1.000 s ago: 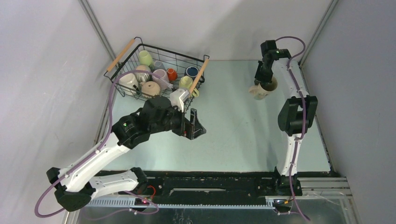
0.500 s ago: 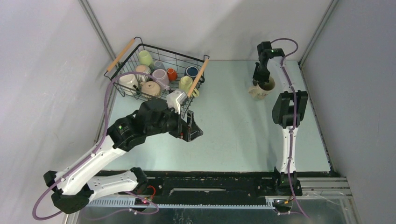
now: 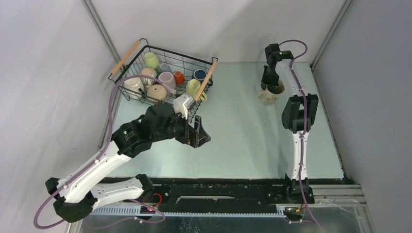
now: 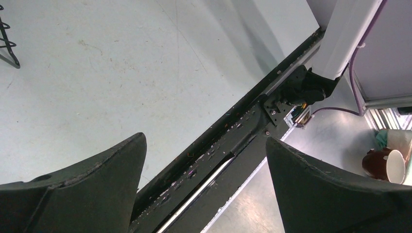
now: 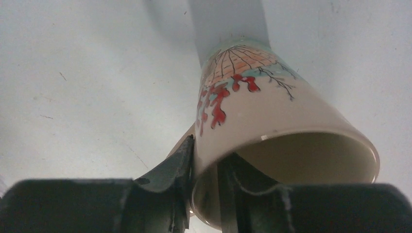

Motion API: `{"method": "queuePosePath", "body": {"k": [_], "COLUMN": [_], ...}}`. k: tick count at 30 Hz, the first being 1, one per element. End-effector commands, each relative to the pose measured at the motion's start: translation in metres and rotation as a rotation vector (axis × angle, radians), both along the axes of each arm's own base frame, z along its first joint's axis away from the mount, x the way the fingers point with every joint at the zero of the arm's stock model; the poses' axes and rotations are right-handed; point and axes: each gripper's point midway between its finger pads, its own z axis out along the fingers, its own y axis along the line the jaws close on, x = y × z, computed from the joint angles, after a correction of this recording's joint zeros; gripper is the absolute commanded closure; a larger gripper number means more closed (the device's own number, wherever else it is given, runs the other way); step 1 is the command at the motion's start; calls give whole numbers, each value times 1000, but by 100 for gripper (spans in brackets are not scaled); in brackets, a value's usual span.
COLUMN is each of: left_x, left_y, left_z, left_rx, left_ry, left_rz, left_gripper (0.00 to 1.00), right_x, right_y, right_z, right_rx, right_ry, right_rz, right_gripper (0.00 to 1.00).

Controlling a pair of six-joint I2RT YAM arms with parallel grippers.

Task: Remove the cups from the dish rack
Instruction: Place the cup at the center of the board.

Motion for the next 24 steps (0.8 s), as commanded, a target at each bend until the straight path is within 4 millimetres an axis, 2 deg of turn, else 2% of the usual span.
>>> {"method": "queuePosePath", "body": {"k": [1, 6, 11, 18, 24], "left_x": [4, 6, 8, 17, 30], "left_y": [0, -1, 0, 2, 9], "left_z": [-1, -1, 2, 20, 42], "left_rx": [3, 6, 14, 13, 13], "left_ry": [-12, -6, -4, -35, -79], "left_rz": [21, 32, 43, 85, 158], "left_gripper": [0, 0, 0, 0, 0], "right_x": [8, 10, 10, 4, -16], "right_y": [1, 10, 13, 12, 8], "right_z": [19, 25, 43, 91, 138], "right_rx": [-22, -8, -1, 7, 5], "right_ry": [-58, -78, -123, -222, -311], "right_rz": [27, 45, 45, 41, 35], "right_gripper": [65, 50, 36, 22, 6]}}
